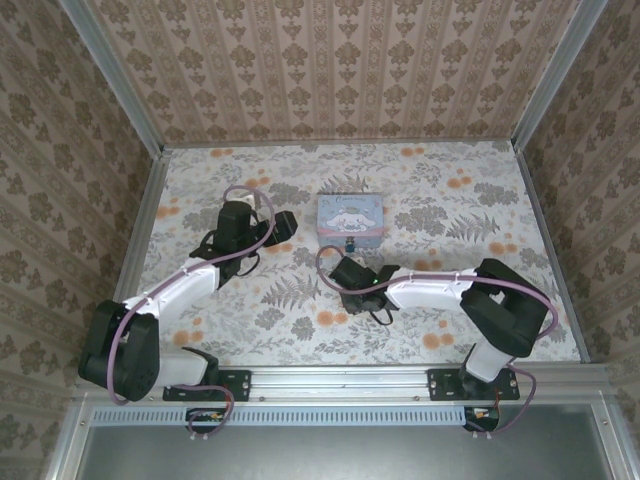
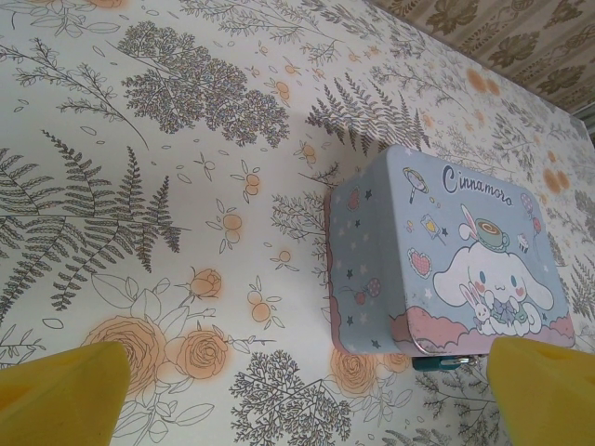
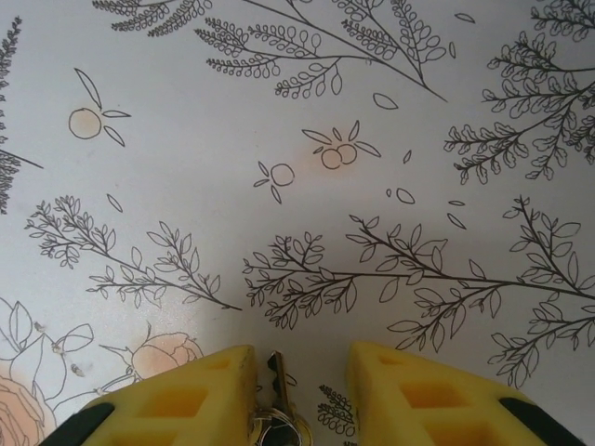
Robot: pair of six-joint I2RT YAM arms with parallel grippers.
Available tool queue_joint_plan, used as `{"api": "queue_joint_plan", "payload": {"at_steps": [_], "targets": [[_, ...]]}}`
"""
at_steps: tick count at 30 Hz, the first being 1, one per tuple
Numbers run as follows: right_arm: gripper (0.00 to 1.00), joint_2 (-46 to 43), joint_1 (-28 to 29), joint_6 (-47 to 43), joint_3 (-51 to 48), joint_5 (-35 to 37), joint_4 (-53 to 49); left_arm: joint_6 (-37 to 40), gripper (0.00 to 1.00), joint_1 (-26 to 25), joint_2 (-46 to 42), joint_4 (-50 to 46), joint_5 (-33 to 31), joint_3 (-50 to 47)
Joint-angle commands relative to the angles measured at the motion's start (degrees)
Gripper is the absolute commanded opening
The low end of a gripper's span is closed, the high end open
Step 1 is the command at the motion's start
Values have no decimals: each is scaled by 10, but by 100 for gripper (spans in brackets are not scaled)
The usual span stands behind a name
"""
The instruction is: Unlock the padlock with the key
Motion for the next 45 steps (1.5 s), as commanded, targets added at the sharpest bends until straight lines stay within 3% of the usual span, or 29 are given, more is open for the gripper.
{"api": "queue_joint_plan", "payload": {"at_steps": [1, 4, 9, 23, 38, 45], "targets": [[35, -6, 4, 10, -23, -9, -35, -4, 100, 2, 8, 11, 8, 5], [43, -23, 6, 0, -26, -16, -25, -3, 100, 2, 12, 11, 9, 6], [46, -55, 7, -38, -14, -7, -32, -3, 100, 1, 18, 10, 11, 9], [44, -4, 9, -111, 29, -80, -3, -3, 100, 4, 12, -2, 9, 17], [42, 40, 10, -114, 43, -99, 3, -5, 100, 10, 4, 1, 4, 5], [42, 21, 9, -113, 13, -86, -9, -4, 100, 11, 4, 2, 7, 4]]}}
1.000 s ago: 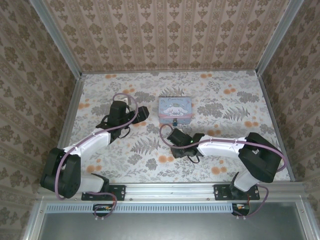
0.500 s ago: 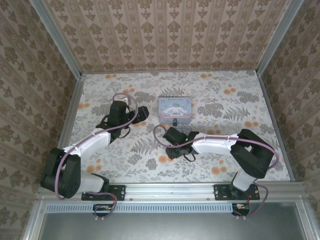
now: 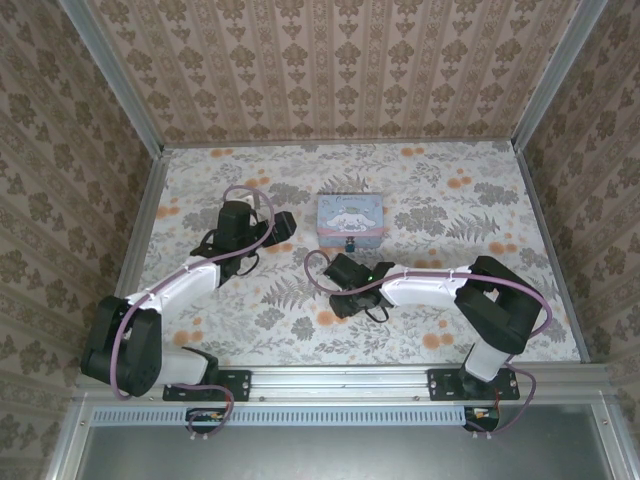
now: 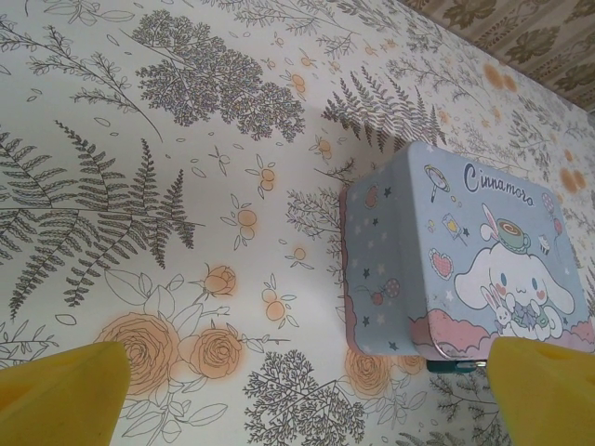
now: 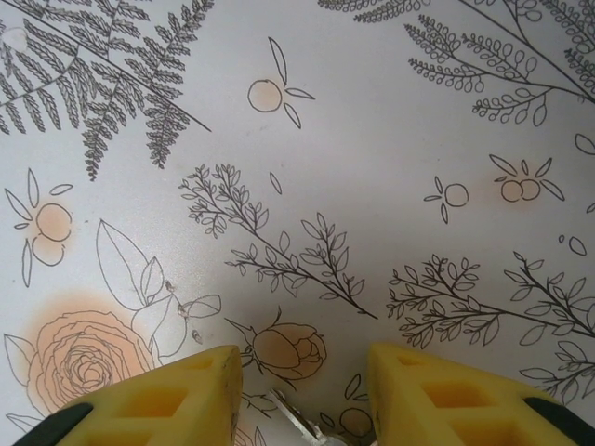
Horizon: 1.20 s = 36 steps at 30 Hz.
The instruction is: Unlock the padlock with the key
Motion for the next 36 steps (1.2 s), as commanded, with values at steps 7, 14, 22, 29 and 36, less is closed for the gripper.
{"api": "queue_joint_plan", "payload": {"at_steps": [7, 14, 22, 29, 36], "targets": [[43, -38, 2, -17, -58, -3, -22, -6, 100, 5, -6, 9, 8, 2], [42, -46, 2, -24, -78, -17, -27, -8, 100, 5, -6, 10, 9, 3], [39, -53, 6, -34, -87, -7, -42, -11, 100, 6, -6, 9, 9, 4], [39, -39, 24, -31, -68, 19, -70, -11, 100, 6, -6, 5, 7, 6], [37, 2, 49, -14, -38, 50, -108, -9, 100, 8, -8, -1, 7, 13]]}}
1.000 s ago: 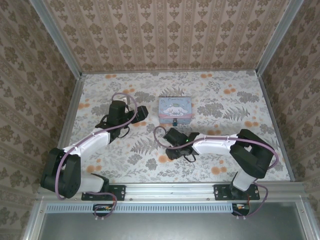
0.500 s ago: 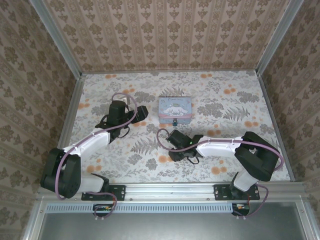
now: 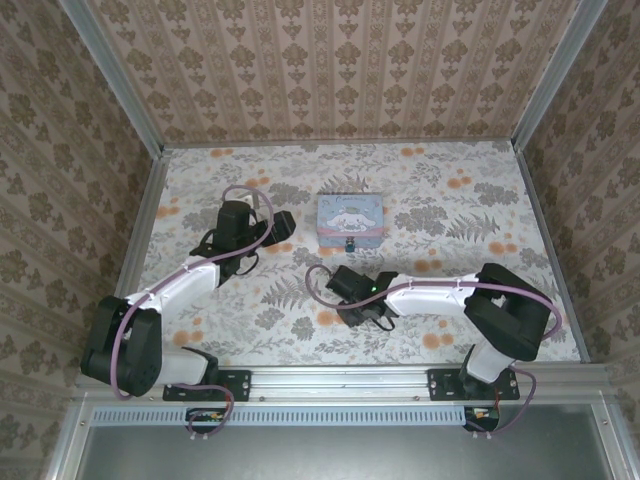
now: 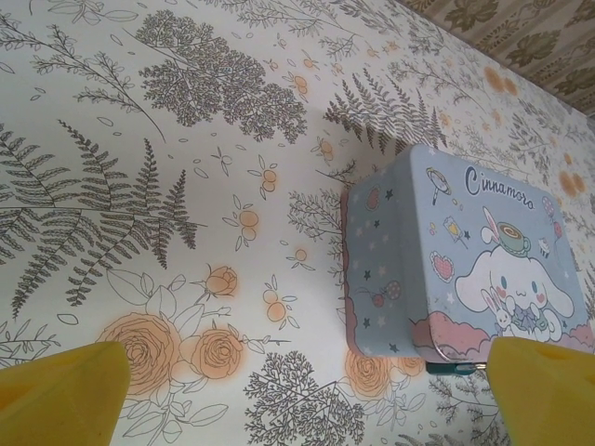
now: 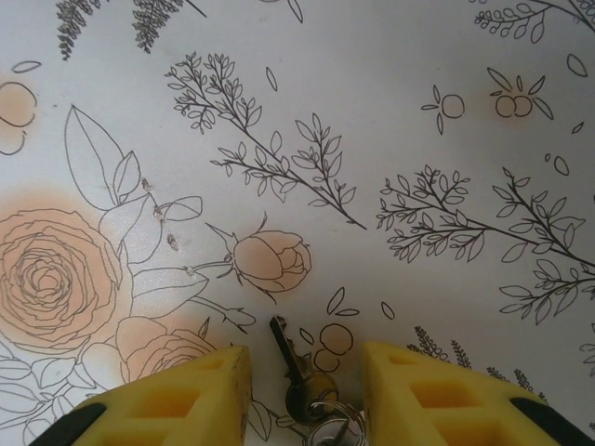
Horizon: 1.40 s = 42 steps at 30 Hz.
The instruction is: Unlock the padlock with the key
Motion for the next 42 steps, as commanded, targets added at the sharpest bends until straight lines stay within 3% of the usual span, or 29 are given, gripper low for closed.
{"api": "queue_joint_plan", "payload": {"at_steps": [1, 9, 15, 20, 33, 42], "targets": [[36, 34, 14, 16, -7, 2, -82, -4, 100, 4, -9, -2, 5, 13], [21, 59, 16, 44, -22, 14, -55, -6, 100, 5, -8, -2, 1, 16], [0, 68, 15, 62, -39, 12, -19, -8, 100, 6, -2, 2, 3, 17], [0, 30, 4, 70, -45, 10, -1, -6, 100, 5, 7, 2, 5, 20], [0, -195, -98, 111, -62, -56, 71, -16, 100, 4, 18, 7, 30, 30], [0, -229, -152, 140, -18, -108, 129, -93, 100, -14, 49, 45, 101, 53]]}}
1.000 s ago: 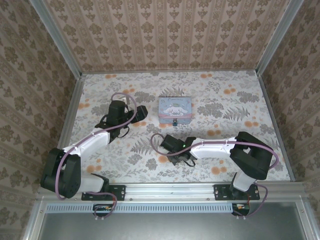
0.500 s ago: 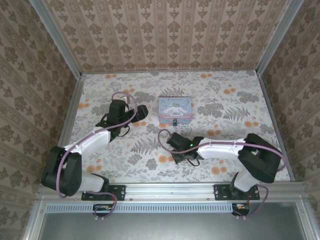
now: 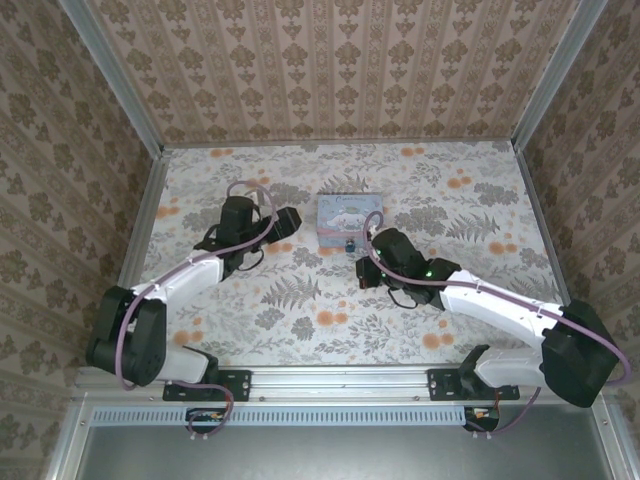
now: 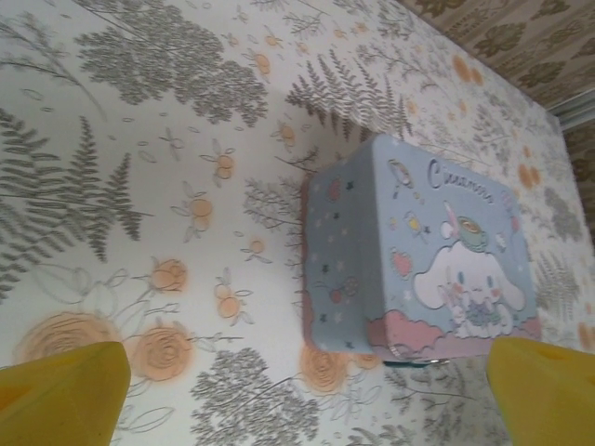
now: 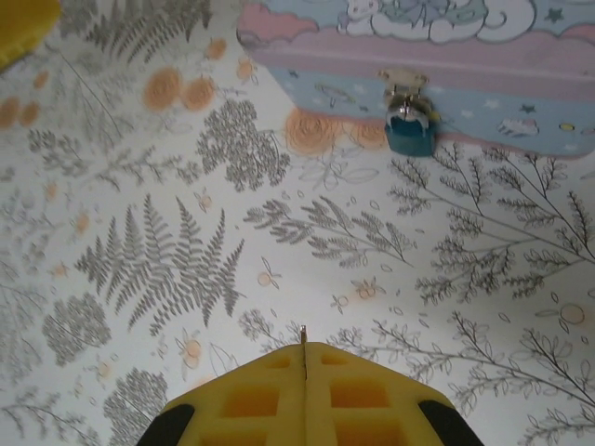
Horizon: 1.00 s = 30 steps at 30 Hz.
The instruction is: Unlock the padlock with the key
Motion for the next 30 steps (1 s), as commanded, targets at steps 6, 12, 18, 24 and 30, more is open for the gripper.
{"api": "queue_joint_plan", "payload": {"at_steps": [6, 12, 18, 24, 30], "targets": [[0, 29, -13, 18, 95, -36, 46, -193, 100, -37, 63, 116, 109, 44], [0, 59, -14, 16, 138, -25, 67, -370, 96, -50, 111, 230, 139, 36], [0, 77, -18, 13, 163, -9, 81, -509, 87, -63, 135, 327, 127, 13], [0, 96, -20, 17, 167, 11, 99, -615, 80, -87, 179, 446, 120, -1], [0, 108, -25, 21, 170, 26, 112, -676, 73, -113, 231, 543, 102, -4]]}}
